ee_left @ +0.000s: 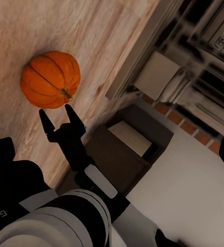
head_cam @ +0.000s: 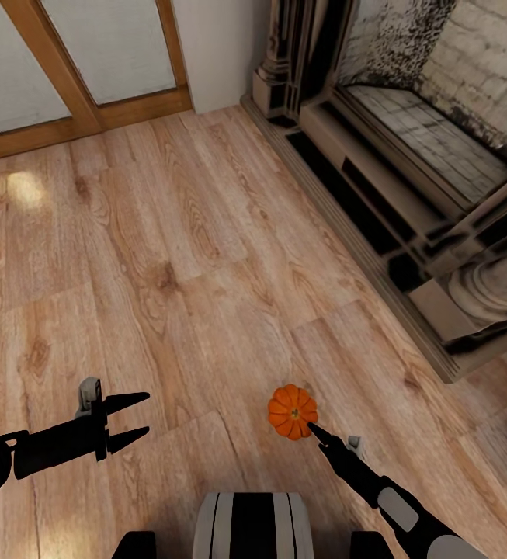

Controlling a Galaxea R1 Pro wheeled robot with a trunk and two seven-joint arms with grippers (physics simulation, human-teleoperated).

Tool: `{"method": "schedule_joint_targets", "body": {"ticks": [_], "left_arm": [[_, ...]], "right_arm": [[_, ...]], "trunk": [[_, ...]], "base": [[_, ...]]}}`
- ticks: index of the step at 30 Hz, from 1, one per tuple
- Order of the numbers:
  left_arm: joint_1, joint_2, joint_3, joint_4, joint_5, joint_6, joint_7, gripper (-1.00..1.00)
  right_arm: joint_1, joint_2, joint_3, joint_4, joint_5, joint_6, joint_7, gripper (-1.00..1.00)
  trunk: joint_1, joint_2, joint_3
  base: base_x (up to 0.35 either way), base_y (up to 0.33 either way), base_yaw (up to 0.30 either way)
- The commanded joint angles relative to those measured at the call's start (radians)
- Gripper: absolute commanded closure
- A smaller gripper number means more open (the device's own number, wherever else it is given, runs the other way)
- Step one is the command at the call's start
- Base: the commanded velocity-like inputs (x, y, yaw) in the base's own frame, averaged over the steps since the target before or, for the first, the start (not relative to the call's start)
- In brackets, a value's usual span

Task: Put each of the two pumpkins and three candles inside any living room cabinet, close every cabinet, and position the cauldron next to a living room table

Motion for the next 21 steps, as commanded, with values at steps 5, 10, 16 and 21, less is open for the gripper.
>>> {"method": "schedule_joint_targets", "body": {"ticks": [5,10,16,21], "left_arm": [[0.000,0.001,0.000,0.000,0.011,0.001,0.010,-1.00],[0.000,0.000,0.000,0.000,0.011,0.001,0.010,-1.00],[0.000,0.000,-0.001,0.001,0.011,0.001,0.010,-1.00],[0.000,0.000,-0.001,0.001,0.011,0.001,0.010,-1.00]], "right_arm": [[0.000,-0.001,0.004,0.000,-0.010,0.008,0.001,-1.00],[0.000,-0.001,0.004,0.002,-0.010,0.008,0.000,-1.00],[0.000,-0.001,0.004,0.004,-0.010,0.007,-0.003,-1.00],[-0.001,0.000,0.005,0.006,-0.010,0.007,-0.006,-1.00]], "trunk": [[0.000,0.000,0.000],[0.000,0.000,0.000],[0.000,0.000,0.000],[0.000,0.000,0.000]], "base": [[0.006,0.006,0.000],[0.032,0.066,0.000],[0.016,0.066,0.000],[0.004,0.013,0.000]]}}
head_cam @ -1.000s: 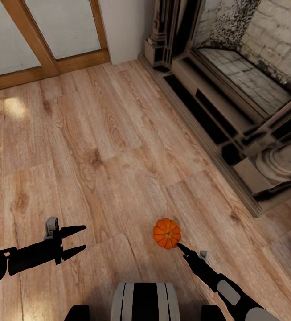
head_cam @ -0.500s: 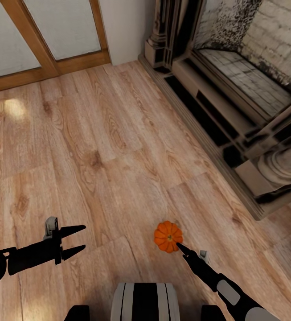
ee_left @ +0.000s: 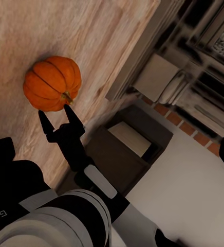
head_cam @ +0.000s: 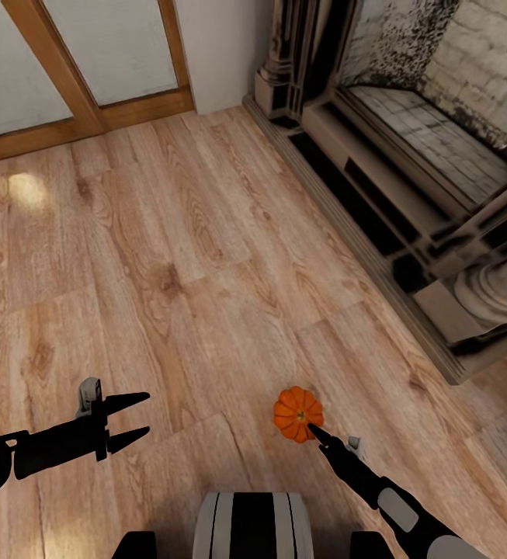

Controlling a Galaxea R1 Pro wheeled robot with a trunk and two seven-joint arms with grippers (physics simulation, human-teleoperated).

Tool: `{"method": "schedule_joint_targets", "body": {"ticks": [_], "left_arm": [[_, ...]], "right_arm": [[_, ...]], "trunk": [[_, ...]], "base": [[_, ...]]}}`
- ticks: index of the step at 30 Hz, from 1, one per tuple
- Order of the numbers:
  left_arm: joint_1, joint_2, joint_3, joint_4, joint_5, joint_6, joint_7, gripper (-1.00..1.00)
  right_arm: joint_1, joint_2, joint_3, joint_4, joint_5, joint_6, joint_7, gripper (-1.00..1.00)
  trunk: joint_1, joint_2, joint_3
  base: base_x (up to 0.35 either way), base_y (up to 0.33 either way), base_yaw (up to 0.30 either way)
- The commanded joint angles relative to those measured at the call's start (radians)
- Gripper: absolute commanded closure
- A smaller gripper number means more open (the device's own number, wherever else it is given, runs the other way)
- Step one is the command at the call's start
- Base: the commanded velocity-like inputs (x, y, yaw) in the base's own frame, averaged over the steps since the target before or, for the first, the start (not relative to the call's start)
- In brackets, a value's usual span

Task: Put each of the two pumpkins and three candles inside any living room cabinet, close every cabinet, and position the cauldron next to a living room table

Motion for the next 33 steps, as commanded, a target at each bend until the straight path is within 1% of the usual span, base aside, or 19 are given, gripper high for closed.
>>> {"method": "schedule_joint_targets", "body": {"ticks": [1,11,33], "left_arm": [[0.000,0.001,-0.001,0.000,0.011,0.001,0.010,-1.00],[0.000,0.000,-0.006,-0.001,0.010,0.001,0.010,-1.00],[0.000,0.000,-0.008,0.000,0.010,0.001,0.010,-1.00]], "right_arm": [[-0.001,0.000,0.004,0.000,-0.011,0.008,0.002,-1.00],[0.000,0.000,0.004,0.002,-0.011,0.008,0.000,-1.00],[-0.001,0.004,0.003,0.007,-0.013,0.008,-0.015,-1.00]], "trunk": [[0.000,0.000,0.000],[0.000,0.000,0.000],[0.000,0.000,0.000]], "base": [[0.007,0.009,0.000],[0.061,0.011,0.000],[0.024,0.009,0.000]]}}
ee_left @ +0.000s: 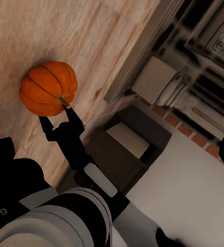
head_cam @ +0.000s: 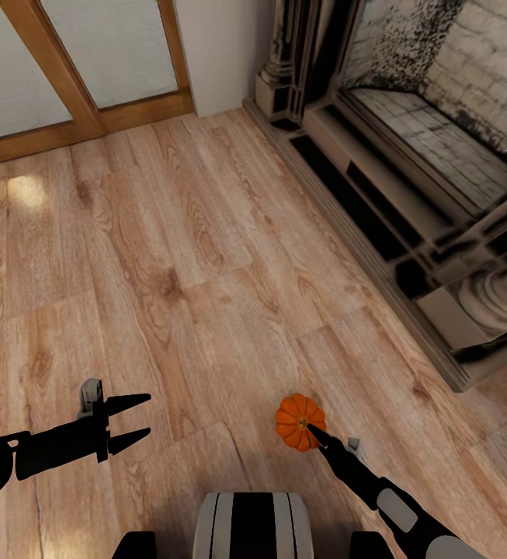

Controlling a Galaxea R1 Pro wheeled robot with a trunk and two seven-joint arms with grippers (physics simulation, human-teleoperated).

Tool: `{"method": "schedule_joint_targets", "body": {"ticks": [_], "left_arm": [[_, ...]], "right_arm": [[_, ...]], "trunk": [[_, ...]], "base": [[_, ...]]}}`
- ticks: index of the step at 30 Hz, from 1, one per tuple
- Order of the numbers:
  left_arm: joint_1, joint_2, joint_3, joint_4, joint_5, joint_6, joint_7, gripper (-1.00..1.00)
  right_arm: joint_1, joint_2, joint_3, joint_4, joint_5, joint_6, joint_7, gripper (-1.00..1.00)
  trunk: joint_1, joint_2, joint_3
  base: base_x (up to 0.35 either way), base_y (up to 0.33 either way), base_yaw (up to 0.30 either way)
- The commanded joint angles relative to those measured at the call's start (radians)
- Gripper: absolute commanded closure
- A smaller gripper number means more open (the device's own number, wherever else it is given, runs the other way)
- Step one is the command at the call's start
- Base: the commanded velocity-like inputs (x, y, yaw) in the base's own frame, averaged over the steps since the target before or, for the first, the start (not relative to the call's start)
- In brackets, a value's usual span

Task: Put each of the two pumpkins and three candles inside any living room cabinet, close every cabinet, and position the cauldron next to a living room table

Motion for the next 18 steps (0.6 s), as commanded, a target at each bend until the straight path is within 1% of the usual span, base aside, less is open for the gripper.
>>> {"method": "schedule_joint_targets", "body": {"ticks": [1,5,18], "left_arm": [[-0.001,0.001,-0.001,0.000,0.011,0.001,0.010,-1.00],[-0.001,0.001,-0.002,0.000,0.011,0.001,0.010,-1.00],[-0.001,0.001,-0.002,0.000,0.011,0.001,0.010,-1.00]], "right_arm": [[0.000,-0.001,0.004,0.003,-0.003,0.005,-0.006,-1.00],[0.001,0.000,0.005,0.002,-0.004,0.004,-0.018,-1.00],[0.001,0.000,0.006,0.002,-0.002,0.005,-0.021,-1.00]], "trunk": [[0.000,0.000,-0.001],[0.000,0.000,-0.001],[0.000,0.000,-0.001]], "base": [[0.002,0.001,0.000],[0.062,0.028,0.000],[0.015,0.002,0.000]]}}
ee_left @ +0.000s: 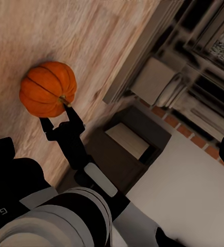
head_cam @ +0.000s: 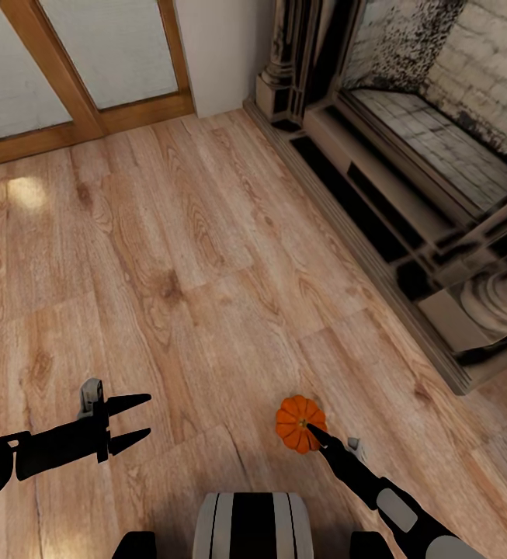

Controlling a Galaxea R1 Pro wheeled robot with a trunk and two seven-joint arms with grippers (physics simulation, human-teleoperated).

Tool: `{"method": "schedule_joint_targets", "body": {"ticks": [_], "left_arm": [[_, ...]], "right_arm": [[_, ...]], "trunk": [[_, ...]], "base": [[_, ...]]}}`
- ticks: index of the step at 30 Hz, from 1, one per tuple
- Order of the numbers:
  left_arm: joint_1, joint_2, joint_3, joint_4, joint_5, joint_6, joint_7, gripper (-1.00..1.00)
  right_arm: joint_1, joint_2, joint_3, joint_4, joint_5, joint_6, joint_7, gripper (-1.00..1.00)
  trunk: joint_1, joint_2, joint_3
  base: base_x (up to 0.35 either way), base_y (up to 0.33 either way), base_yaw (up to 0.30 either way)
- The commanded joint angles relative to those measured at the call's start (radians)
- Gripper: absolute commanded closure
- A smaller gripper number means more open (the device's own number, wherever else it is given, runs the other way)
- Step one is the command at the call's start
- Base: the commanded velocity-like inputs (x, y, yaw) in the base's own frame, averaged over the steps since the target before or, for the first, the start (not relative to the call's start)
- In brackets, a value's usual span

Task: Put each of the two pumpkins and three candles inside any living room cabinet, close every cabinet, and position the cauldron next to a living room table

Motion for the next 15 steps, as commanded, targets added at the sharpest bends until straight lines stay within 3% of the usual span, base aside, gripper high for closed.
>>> {"method": "schedule_joint_targets", "body": {"ticks": [1,15], "left_arm": [[-0.001,0.001,-0.001,-0.001,0.011,0.001,0.010,-1.00],[-0.001,0.001,-0.002,-0.001,0.011,0.001,0.010,-1.00]], "right_arm": [[0.000,-0.001,0.007,0.003,-0.002,0.005,-0.023,-1.00],[0.001,-0.001,0.007,0.003,-0.002,0.005,-0.037,-1.00]], "trunk": [[0.000,0.000,-0.001],[0.000,0.000,-0.001]], "base": [[0.045,0.000,0.000],[0.050,0.042,0.000]]}}
